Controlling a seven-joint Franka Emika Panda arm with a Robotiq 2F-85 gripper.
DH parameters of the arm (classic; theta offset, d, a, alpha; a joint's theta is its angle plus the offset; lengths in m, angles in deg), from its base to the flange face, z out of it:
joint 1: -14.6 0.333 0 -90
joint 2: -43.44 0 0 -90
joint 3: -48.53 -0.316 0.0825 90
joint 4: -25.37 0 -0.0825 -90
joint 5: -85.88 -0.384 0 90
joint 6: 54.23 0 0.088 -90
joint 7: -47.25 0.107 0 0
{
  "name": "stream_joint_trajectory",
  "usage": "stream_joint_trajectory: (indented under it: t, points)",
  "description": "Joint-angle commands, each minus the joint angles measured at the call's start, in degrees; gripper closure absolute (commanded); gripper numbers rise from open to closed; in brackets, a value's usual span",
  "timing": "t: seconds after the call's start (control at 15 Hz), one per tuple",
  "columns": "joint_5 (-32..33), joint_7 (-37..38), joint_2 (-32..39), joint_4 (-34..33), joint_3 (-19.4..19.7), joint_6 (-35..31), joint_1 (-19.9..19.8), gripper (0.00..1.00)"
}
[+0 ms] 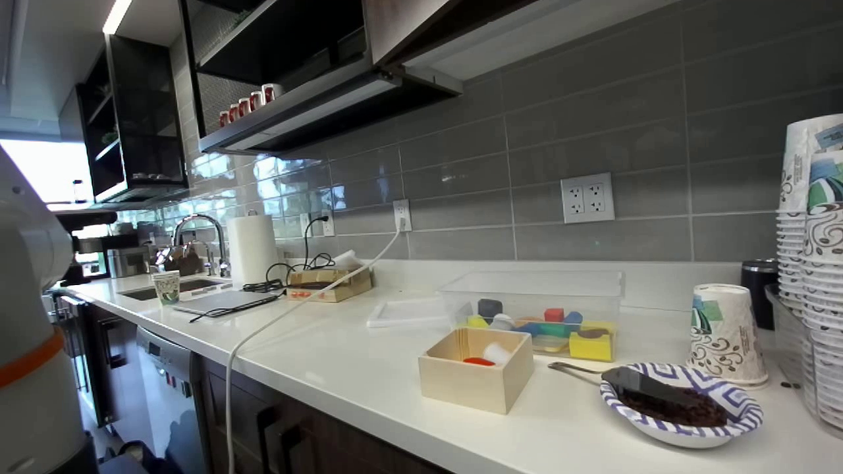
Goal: Open the cabinet door
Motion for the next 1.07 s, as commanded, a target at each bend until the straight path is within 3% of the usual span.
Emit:
stream_joint_trajectory:
  t: [0.0,0.53,1.0]
  points:
    - [-3.2,-2.4,5.2,-7.7,0.3,-0.3,0.3,0.0]
    - [-11.0,-6.7,12.6,-16.3,1.1,-2.1,0.2,0.0]
    - [-15.9,-12.3,9.6,-15.4,0.4,-3.1,0.8,0.0]
